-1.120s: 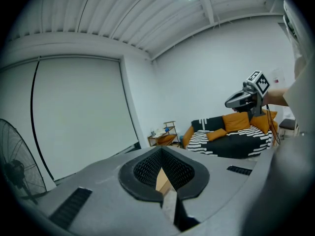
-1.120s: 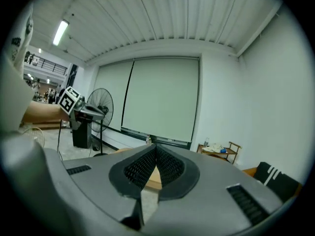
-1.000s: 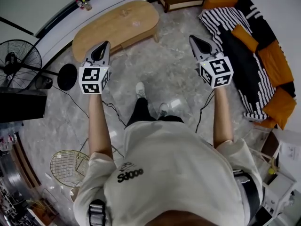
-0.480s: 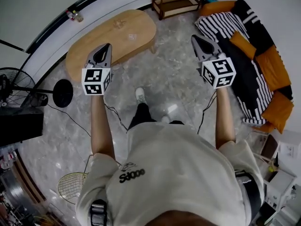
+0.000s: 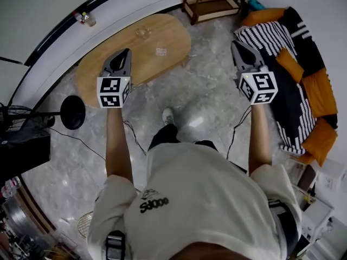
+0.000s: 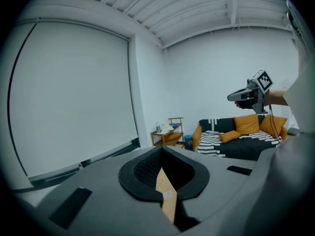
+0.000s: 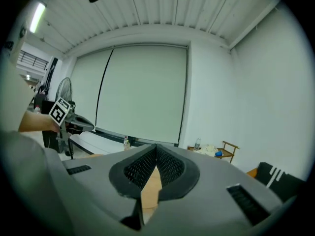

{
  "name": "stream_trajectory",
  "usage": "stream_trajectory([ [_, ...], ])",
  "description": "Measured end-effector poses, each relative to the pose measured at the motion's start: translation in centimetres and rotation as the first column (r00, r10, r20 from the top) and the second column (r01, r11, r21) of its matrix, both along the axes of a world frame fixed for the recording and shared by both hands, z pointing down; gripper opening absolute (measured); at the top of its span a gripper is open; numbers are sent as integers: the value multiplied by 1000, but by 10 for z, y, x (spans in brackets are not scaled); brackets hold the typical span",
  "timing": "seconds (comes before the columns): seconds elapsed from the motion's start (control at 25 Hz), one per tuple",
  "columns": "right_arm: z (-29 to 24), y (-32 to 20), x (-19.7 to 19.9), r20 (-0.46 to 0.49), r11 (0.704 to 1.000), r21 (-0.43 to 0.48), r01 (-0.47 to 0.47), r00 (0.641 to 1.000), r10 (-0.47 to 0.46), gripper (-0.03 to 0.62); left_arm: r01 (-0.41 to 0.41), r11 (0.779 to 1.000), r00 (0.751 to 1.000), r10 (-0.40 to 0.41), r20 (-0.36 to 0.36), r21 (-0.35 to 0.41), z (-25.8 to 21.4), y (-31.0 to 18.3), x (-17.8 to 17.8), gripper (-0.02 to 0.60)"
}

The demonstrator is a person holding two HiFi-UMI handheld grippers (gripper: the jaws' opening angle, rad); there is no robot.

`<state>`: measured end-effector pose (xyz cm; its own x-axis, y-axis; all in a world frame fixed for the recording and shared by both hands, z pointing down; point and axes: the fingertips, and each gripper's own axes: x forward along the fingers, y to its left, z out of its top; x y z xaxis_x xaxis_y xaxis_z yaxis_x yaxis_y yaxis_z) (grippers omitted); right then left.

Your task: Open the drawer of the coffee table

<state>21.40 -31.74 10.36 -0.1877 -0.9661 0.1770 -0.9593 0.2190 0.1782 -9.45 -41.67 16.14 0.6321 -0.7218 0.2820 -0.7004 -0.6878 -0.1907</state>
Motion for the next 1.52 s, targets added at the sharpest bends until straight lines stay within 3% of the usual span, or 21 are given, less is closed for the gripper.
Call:
stream_trajectory([
  [0.12,11,-25,6,50,1000,-6,-8,999,9,6,5,1000,1000,-5,16,-18,14,-26,-8,17],
  [0.32,36,-42,21,48,999,-49,-5,999,8,5,23,1000,999,-22,35,-20,33,-48,-7,17],
  [0.56,70,-32,39,-32,997,-68,26,999,-28,5,16,1000,999,-16,42,9,61,-38,17,17],
  [0.92,189,-16,59,-65,992,-124,-5,998,-3,6,37,999,998,-37,44,6,159,-27,24,17],
  [1.28,298,-33,52,-138,994,-91,67,987,-79,6,67,997,998,-67,15,37,269,-45,17,17],
  [1.52,367,-44,72,-129,997,-52,60,989,-66,6,89,994,996,-88,-23,57,340,-49,7,17],
])
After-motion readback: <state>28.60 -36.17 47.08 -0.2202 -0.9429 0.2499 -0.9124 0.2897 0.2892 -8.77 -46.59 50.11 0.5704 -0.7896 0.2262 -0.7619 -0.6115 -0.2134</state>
